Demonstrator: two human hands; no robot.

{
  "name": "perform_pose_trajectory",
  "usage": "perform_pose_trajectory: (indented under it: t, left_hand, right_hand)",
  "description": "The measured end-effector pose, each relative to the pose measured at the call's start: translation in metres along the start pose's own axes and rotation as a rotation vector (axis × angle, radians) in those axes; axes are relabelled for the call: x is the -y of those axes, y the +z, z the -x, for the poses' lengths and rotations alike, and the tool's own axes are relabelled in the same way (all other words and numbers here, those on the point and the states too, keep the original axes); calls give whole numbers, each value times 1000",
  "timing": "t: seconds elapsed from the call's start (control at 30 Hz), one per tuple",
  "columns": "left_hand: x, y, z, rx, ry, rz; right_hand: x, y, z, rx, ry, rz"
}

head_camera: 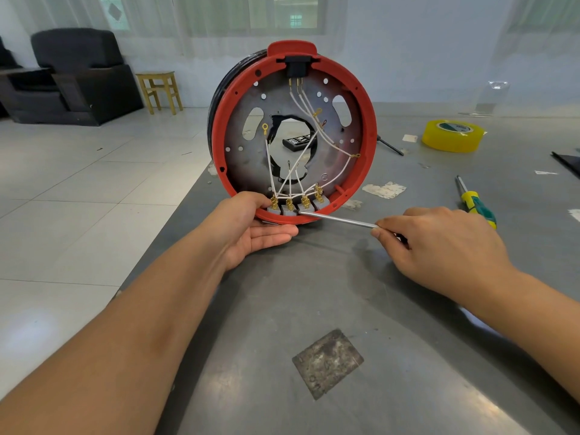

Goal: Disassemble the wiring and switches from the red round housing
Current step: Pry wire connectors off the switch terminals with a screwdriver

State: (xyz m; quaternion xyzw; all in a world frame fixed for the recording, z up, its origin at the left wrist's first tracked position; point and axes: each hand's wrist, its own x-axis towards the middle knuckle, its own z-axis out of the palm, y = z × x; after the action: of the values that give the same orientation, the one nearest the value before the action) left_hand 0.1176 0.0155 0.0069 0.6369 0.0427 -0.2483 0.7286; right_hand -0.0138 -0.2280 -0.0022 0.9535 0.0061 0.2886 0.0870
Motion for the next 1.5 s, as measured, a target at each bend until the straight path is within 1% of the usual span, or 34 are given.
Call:
perform_pose_trajectory:
  t: [0.3, 0.63, 0.8, 0.97, 1.13, 1.27, 1.5]
  left_hand:
    - [-1, -3, 0, 34, -18, 13]
    - [-1, -6, -2, 47, -24, 56]
    - [-2, -7, -2, 50, -23, 114]
    - [0, -5, -1, 82, -41, 255]
    - [1, -1, -1, 91, -34, 335]
    - [2, 1, -1, 87, -21, 377]
    - [5, 2, -2, 100, -18, 382]
  right_hand:
    - [-2, 6, 3, 92, 0, -42]
    - [7, 10, 7, 209, 122, -119]
    - [13, 9, 8, 226, 147, -163]
    - [14, 9, 8, 232, 154, -193]
    - [14, 9, 9, 240, 173, -231]
    - [15, 8, 8, 234, 178, -260]
    - [16, 9, 7, 259, 187, -206]
